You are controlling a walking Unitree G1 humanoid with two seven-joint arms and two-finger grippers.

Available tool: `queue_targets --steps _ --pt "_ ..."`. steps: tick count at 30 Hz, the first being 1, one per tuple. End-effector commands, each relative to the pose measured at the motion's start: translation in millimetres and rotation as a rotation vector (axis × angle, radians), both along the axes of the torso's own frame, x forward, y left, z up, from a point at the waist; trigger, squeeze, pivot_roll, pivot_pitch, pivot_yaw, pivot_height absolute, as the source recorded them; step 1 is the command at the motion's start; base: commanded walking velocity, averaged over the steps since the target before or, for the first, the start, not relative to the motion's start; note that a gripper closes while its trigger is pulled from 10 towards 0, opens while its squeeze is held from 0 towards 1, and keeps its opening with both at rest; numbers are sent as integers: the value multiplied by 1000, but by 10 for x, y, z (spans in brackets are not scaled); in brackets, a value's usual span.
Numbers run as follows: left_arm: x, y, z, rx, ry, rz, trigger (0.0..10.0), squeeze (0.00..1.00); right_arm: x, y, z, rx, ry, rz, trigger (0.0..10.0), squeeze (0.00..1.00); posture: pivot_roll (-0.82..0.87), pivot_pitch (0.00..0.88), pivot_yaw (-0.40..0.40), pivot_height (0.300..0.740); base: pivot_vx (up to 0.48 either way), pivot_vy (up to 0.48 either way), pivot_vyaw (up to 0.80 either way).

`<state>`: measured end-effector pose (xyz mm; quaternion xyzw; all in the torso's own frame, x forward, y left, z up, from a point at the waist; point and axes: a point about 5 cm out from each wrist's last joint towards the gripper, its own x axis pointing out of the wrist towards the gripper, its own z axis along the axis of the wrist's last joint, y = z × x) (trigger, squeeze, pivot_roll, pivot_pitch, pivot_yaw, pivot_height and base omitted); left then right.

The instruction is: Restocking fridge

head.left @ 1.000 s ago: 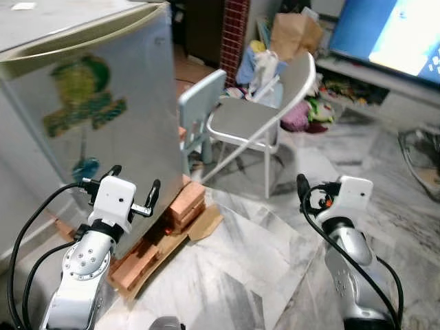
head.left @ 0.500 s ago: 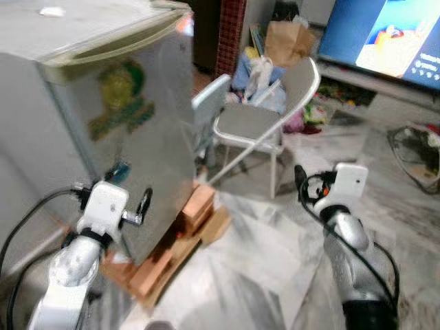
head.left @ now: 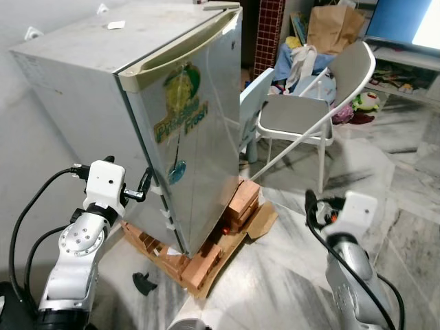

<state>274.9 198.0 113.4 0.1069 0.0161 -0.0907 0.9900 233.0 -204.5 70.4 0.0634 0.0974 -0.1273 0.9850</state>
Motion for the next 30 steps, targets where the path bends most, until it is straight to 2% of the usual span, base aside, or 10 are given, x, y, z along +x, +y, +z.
queue_targets --steps 1,6,7,8,10,14,15,18,21,30 --pt "7 27 -43 -29 21 10 10000 0 -9 7 91 -15 -21 9 10000 0 34 0 68 740 0 0 0" --pt "-50 52 -130 -56 34 45 10000 0 169 78 129 -16 -39 64 10000 0 66 0 28 740 0 0 0" --pt "-52 58 -126 -73 31 62 10000 0 281 140 200 -17 -64 101 10000 0 67 0 23 740 0 0 0" --pt "-52 58 -126 -73 31 62 10000 0 281 140 200 -17 -64 101 10000 0 67 0 23 740 0 0 0" --pt "-77 36 -100 -78 14 72 10000 0 424 231 302 -12 -90 154 10000 0 104 0 -12 740 0 0 0" --pt "-149 41 -65 -91 4 87 10000 0 507 282 339 -6 -99 179 10000 0 132 0 -21 740 0 0 0" --pt "-149 41 -65 -91 4 87 10000 0 507 282 339 -6 -99 179 10000 0 132 0 -21 740 0 0 0" --pt "-296 56 -123 -72 37 81 10000 0 485 307 231 15 -66 175 10000 0 167 0 -31 740 0 0 0" --pt "-341 71 -123 -68 46 73 10000 0 473 348 220 26 -61 190 10000 0 167 4 -33 740 0 129 0" --pt "-299 116 -70 -52 31 78 10000 0 511 403 248 32 -63 211 10000 0 167 7 -57 740 0 480 0"
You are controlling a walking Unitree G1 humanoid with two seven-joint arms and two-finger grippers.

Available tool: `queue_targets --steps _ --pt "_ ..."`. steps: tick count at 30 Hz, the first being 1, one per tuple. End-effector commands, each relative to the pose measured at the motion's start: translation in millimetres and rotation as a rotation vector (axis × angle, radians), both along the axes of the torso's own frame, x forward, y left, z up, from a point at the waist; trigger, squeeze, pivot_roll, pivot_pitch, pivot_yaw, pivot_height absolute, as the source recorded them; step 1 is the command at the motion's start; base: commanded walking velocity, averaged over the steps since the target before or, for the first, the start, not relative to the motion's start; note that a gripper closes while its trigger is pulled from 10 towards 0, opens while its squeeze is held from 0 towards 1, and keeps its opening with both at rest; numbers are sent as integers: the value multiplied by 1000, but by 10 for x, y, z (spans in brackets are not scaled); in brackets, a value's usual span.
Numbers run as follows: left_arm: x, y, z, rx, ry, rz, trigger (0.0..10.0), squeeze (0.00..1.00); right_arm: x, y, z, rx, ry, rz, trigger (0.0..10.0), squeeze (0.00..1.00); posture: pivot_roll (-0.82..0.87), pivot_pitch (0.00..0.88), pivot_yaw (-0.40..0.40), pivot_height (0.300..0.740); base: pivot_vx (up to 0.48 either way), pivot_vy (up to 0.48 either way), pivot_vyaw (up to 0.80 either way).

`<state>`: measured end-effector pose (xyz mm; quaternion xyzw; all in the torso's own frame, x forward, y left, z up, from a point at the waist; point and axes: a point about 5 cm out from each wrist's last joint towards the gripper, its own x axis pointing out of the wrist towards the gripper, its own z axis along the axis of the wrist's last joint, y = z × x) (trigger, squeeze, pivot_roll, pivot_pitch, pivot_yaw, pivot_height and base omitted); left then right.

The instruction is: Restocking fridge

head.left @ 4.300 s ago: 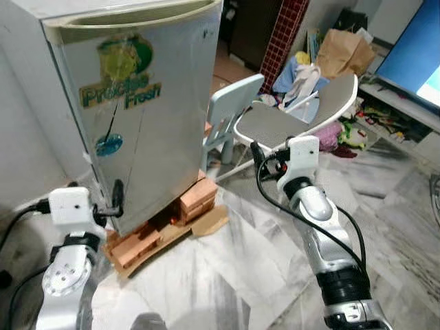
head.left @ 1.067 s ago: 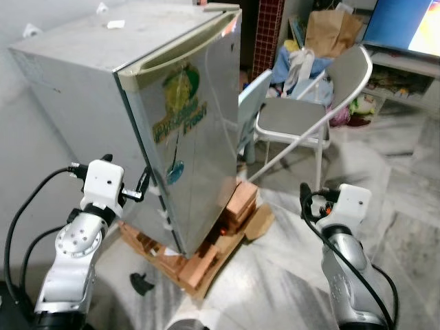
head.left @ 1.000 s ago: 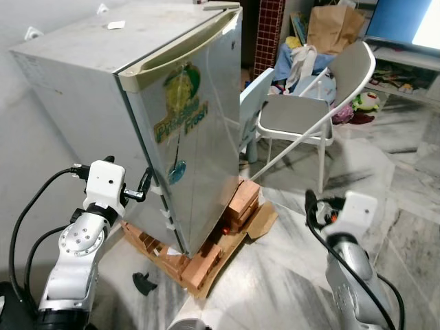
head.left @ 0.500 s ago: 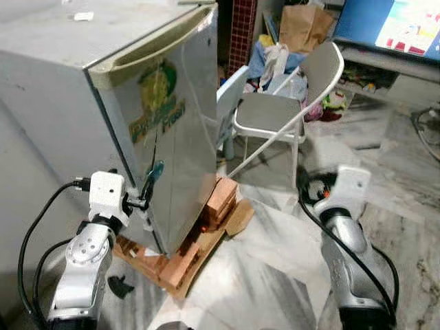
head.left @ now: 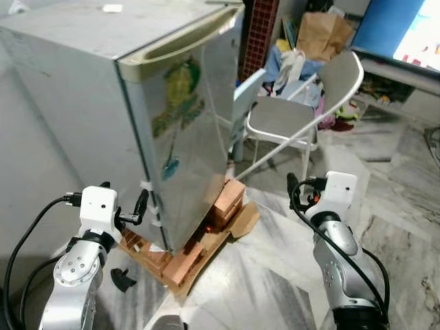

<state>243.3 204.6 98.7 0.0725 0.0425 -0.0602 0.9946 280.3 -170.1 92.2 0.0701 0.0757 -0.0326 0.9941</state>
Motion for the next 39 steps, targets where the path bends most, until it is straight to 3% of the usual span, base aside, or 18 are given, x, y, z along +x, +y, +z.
queue_targets --steps 1,11,18,25,30,35,39 --pt "20 45 88 12 -35 5 10000 0 42 45 35 -13 -7 31 10000 0 163 8 -61 740 0 480 0" --pt "30 62 81 101 -55 -35 10000 0 42 20 50 -25 -6 36 10000 0 156 15 -68 740 0 384 0" --pt "56 77 130 87 -63 -48 10000 0 33 61 36 -29 2 50 10000 0 163 21 -75 740 0 0 -747" --pt "65 -8 134 68 -75 -57 10000 0 26 76 28 -30 10 56 10000 0 166 29 -78 740 0 0 -800" --pt "80 30 117 15 -64 53 10000 0 15 64 31 -41 9 56 10000 0 157 31 -76 740 0 0 -800" --pt "108 47 139 23 -87 32 10000 0 11 48 38 -42 8 50 10000 0 151 35 -76 740 0 0 -800" --pt "147 103 147 -9 -86 77 10000 0 10 51 43 -44 9 52 10000 0 144 42 -74 740 0 0 -800"
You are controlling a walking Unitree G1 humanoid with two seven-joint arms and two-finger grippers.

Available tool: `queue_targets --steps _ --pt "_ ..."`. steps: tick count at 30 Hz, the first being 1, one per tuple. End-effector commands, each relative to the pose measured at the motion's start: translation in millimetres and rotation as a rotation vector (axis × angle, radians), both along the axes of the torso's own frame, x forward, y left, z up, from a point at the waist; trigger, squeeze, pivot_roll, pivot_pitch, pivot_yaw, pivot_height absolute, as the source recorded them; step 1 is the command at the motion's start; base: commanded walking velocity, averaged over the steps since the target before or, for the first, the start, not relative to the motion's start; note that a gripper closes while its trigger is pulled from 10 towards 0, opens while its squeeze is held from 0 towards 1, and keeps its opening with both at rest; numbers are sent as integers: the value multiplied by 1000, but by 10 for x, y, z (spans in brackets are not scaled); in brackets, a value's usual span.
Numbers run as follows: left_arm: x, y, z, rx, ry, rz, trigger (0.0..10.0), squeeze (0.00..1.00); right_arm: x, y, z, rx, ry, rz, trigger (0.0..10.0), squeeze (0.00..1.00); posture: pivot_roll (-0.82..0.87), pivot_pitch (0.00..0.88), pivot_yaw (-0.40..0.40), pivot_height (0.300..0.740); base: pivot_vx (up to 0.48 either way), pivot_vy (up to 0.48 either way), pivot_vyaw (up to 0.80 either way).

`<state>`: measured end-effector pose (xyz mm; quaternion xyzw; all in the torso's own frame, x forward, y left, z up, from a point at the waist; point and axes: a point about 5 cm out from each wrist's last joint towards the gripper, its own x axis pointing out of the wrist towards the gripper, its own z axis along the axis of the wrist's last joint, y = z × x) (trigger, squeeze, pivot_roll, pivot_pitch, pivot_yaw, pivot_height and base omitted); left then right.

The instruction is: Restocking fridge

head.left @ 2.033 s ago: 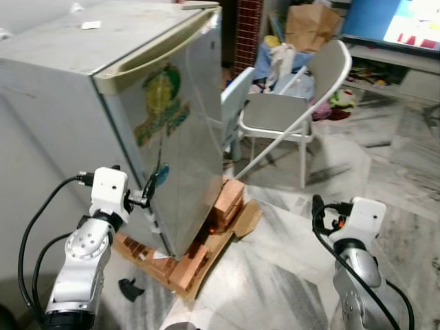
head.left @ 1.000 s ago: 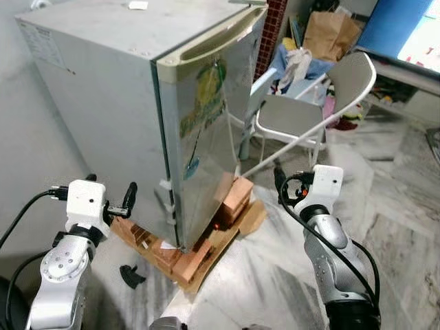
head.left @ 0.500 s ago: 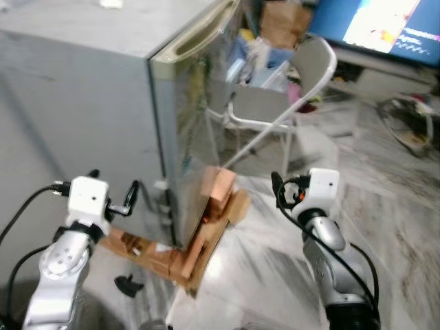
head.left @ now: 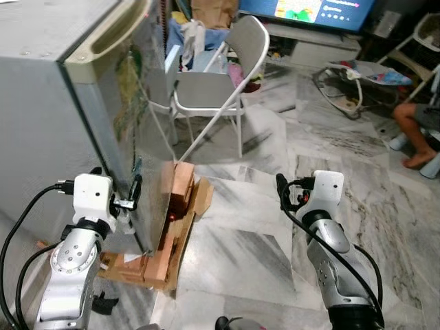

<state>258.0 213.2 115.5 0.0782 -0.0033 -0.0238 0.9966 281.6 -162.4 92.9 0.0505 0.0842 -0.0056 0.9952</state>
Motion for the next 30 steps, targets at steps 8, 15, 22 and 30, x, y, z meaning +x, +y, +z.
queue_targets --steps 8,15,22,30 --pt "214 157 43 -21 -17 85 10000 0 10 -6 124 -27 -28 7 10000 0 113 68 -61 740 0 0 -363" --pt "316 27 7 -31 -14 40 10000 0 -23 -41 138 -32 -28 -3 10000 0 99 74 -62 740 0 0 0" --pt "517 -251 41 -17 -25 -46 10000 0 -127 -57 58 -40 18 -11 10000 0 108 75 -70 740 0 0 0" --pt "757 -450 110 -38 -33 -134 10000 0 -315 -132 23 -41 51 -27 10000 0 83 68 -59 740 0 0 0"
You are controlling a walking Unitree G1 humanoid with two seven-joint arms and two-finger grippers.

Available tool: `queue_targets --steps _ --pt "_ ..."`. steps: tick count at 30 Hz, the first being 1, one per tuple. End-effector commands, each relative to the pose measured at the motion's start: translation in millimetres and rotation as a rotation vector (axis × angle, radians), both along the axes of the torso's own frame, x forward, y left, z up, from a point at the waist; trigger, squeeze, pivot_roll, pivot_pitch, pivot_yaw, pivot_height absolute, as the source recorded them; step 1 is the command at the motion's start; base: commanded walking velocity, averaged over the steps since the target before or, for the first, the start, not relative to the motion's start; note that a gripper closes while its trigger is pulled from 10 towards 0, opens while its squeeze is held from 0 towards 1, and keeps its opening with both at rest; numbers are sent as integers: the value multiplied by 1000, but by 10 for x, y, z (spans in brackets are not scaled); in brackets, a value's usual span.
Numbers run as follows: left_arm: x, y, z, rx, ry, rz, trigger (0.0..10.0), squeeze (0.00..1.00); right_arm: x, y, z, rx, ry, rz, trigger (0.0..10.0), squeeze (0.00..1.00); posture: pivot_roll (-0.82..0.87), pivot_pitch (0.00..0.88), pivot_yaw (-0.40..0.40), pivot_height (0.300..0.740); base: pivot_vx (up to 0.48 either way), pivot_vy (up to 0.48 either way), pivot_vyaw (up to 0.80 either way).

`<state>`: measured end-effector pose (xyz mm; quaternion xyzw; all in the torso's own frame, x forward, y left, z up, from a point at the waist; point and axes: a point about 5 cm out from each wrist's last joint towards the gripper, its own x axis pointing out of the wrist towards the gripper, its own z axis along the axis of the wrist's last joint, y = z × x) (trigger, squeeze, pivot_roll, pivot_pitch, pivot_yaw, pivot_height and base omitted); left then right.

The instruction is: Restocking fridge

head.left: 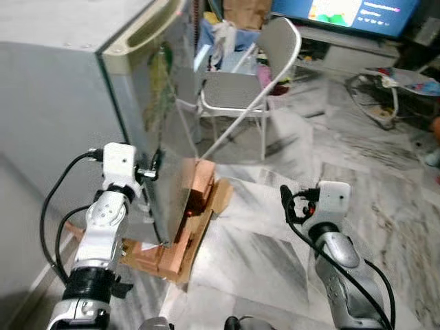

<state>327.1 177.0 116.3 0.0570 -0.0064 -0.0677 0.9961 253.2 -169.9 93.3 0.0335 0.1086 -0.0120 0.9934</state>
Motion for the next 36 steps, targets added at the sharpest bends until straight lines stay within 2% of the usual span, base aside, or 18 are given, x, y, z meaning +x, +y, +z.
queue_targets --steps 1,3,10,17,23,26,27,28,30,32,35,36 --pt "84 -111 112 -5 -35 -60 10000 0 -43 -69 16 -10 4 -24 10000 0 78 69 -57 740 0 0 0" --pt "101 -203 155 -9 -49 -119 10000 0 -60 -100 19 -14 10 -38 10000 0 74 69 -54 740 0 0 0" --pt "68 -313 133 23 -50 -210 10000 0 -40 -73 19 -12 16 -32 10000 0 84 70 -58 740 0 0 0" --pt "147 -262 113 56 -52 -142 10000 0 -3 -46 29 -9 15 -22 10000 0 86 71 -61 740 0 0 0" --pt "270 -344 13 30 30 -145 10000 0 7 -23 42 -3 5 -24 10000 0 86 64 -56 740 0 0 0" --pt "292 -541 26 59 33 -253 10000 0 -23 4 52 0 2 -18 10000 0 81 61 -54 740 0 0 0" --pt "259 -799 92 76 6 -391 10000 0 -74 -7 49 1 8 -14 10000 0 83 61 -54 740 0 0 0" --pt "210 -972 124 86 -13 -480 10000 0 -122 -27 42 -2 17 -14 10000 0 87 59 -54 740 0 0 0" --pt "112 -1229 159 107 -45 -602 10000 0 -218 -65 24 -8 32 -12 10000 0 86 59 -52 740 0 0 0" --pt "82 -1309 162 96 -56 -622 10000 0 -285 -97 10 -14 39 -13 10000 0 84 59 -50 740 0 0 0" --pt "97 -1291 141 108 -60 -604 10000 0 -323 -117 8 -15 40 -15 10000 0 81 60 -48 740 0 0 0" --pt "122 -1239 120 114 -53 -579 10000 0 -329 -120 9 -16 40 -16 10000 0 79 60 -47 740 0 0 0"
